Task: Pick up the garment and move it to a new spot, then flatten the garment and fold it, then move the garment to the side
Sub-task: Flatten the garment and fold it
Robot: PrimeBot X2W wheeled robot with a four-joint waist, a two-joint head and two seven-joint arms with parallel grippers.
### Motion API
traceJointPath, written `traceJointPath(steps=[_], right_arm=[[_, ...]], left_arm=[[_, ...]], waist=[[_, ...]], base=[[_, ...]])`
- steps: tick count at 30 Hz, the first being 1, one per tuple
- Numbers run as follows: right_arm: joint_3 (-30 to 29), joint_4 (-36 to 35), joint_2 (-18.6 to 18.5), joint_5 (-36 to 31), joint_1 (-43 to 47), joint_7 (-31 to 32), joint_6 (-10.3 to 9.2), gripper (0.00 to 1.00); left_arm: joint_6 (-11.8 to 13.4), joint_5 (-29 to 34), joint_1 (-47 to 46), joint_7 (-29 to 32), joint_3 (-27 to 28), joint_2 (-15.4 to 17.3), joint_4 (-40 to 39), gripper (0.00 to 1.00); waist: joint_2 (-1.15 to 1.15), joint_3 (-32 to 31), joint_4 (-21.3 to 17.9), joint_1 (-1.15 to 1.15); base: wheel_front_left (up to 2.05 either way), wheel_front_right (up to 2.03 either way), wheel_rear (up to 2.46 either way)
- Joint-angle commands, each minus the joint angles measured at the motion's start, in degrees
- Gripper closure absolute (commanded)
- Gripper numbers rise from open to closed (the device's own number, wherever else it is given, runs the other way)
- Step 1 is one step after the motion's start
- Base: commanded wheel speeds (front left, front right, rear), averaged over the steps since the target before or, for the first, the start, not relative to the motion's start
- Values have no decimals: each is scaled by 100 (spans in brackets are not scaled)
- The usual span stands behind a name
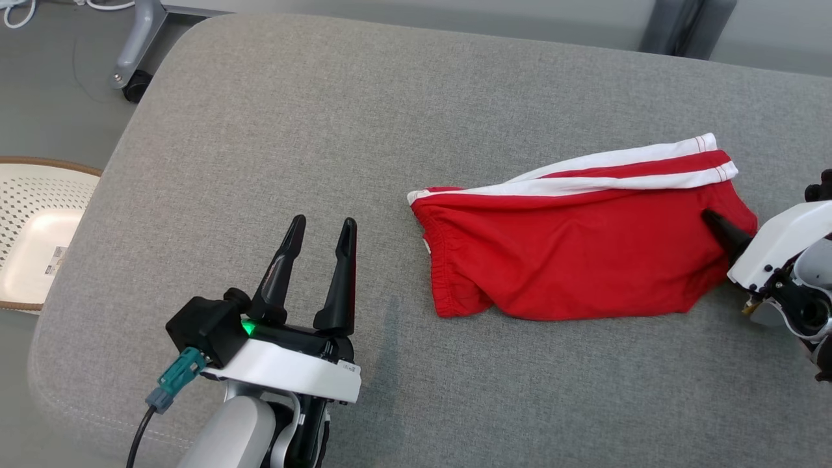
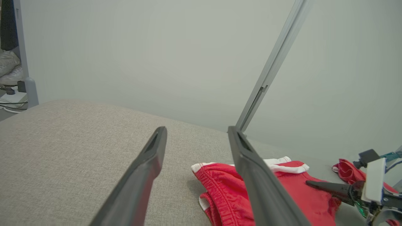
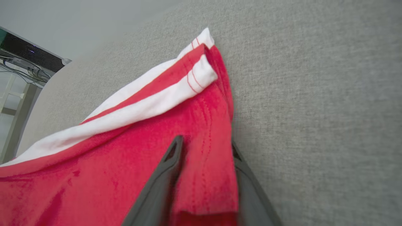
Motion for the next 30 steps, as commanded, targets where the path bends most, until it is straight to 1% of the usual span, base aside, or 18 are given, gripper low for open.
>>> traceJointPath(steps=[1,7,14,18,22,26,29,30], right_arm=[[-4,-48,11,26,118,-76,1,100],[-88,-210,5,-6,127,-599,1,100],[-267,-573,10,241,507,-1016,1,100],[-368,-820,-109,324,799,-1284,2,100],[-443,-897,-243,332,1080,-1579,2,100],[-430,-947,-354,192,1246,-1762,2,100],[-437,-1027,-437,44,1211,-1861,1,100],[-437,-1080,-473,-122,1111,-1916,2,100]], left_arm=[[-24,63,26,-20,51,15,20,0],[-98,139,78,-13,78,-4,95,0],[-176,169,154,-14,67,15,203,0],[-207,170,209,-5,51,49,237,0],[-199,154,232,20,29,71,250,0],[-197,122,249,34,17,87,251,0],[-204,108,245,46,1,94,264,0],[-220,97,244,52,-19,91,273,0]], waist=[[0,-14,-23,0],[0,-132,-168,0],[0,-376,-454,0],[0,-508,-633,0],[0,-597,-773,0],[0,-641,-870,0],[0,-669,-904,0],[0,-701,-900,0]], base=[[0,0,0],[0,0,0],[0,0,0],[0,0,0],[0,0,0],[0,0,0],[0,0,0],[0,0,0]])
